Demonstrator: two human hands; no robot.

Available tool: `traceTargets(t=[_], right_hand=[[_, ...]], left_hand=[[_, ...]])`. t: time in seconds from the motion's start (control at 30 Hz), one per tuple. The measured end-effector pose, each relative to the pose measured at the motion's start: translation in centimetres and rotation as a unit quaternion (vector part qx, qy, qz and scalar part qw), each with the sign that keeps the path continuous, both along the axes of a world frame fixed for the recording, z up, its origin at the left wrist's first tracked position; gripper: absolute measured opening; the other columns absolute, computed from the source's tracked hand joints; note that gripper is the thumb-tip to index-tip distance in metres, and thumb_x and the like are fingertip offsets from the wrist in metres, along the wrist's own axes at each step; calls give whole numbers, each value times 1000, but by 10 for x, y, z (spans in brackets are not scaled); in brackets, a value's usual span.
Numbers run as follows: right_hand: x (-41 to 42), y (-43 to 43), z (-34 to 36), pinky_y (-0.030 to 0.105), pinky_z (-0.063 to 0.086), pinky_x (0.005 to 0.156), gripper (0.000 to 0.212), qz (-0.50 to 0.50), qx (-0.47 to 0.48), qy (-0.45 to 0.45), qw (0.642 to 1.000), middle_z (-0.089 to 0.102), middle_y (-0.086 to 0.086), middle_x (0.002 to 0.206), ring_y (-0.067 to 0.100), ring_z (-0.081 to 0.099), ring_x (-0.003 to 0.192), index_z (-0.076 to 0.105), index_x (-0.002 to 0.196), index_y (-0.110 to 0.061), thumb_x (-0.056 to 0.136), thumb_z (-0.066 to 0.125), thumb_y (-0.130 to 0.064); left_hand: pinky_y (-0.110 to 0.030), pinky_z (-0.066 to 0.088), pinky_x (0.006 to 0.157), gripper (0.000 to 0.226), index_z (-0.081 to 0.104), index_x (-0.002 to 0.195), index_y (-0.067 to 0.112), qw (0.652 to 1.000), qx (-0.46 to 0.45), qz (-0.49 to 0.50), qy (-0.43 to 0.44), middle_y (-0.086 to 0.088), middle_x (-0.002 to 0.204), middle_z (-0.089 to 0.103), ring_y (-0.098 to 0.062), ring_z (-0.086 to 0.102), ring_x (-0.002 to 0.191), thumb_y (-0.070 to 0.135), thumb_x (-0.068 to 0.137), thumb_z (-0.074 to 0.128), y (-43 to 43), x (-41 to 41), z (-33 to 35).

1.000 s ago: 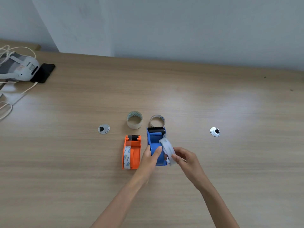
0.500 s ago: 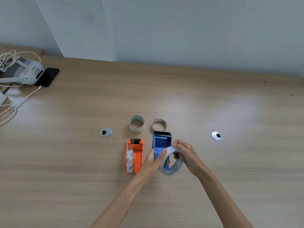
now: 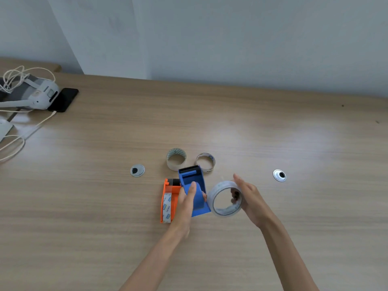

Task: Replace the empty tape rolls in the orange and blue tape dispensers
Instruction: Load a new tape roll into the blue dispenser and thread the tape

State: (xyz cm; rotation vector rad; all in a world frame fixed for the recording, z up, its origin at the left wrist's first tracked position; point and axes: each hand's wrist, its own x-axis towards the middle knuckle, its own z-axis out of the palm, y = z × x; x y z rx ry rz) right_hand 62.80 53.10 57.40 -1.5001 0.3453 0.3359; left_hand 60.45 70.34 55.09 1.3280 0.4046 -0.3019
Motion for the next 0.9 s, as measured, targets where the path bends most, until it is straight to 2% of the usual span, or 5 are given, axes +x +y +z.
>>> traceTargets(t=[0.1, 0.4, 0.57, 0.73, 0.9], right_hand=[[-5, -2, -3, 26, 35, 58, 28, -83, -34, -55, 994, 40, 0, 64, 13, 38, 59, 53, 70, -12, 96, 49, -23], [-17, 45, -17, 26, 51, 81, 15, -5, -171, -81, 982, 63, 6, 102, 14, 61, 90, 67, 97, -13, 92, 53, -10], [-25, 46, -14, 5, 44, 81, 27, 51, -218, -162, 961, 56, 4, 111, 2, 58, 99, 62, 115, -12, 91, 54, -2], [-24, 30, -15, 32, 53, 77, 22, 42, 0, -27, 999, 63, 3, 100, 12, 63, 90, 56, 111, -15, 89, 61, -14], [-27, 29, -19, 33, 55, 86, 24, 48, 109, 11, 993, 67, 5, 102, 16, 66, 94, 59, 111, -6, 89, 59, -16]], left_hand=[[-16, 50, 64, 20, 54, 90, 10, 999, 8, 50, -13, 0, 71, 63, -12, 62, 71, 27, 97, 46, -2, 1, -4], [-20, 54, 81, 33, 51, 119, 21, 998, 16, -9, -57, 2, 109, 67, -7, 65, 100, 29, 89, 61, -28, -2, -2], [-13, 52, 80, 32, 50, 119, 25, 998, 10, -13, -68, 5, 108, 65, -6, 63, 100, 21, 89, 61, -25, -1, -4], [-29, 50, 96, 23, 50, 110, 38, 995, 24, -42, -86, 2, 116, 64, -9, 61, 109, 24, 92, 56, -21, -3, -1], [-31, 51, 94, 20, 52, 105, 36, 994, 42, -38, -99, 0, 111, 65, -11, 62, 106, 19, 94, 53, -19, -5, 1]])
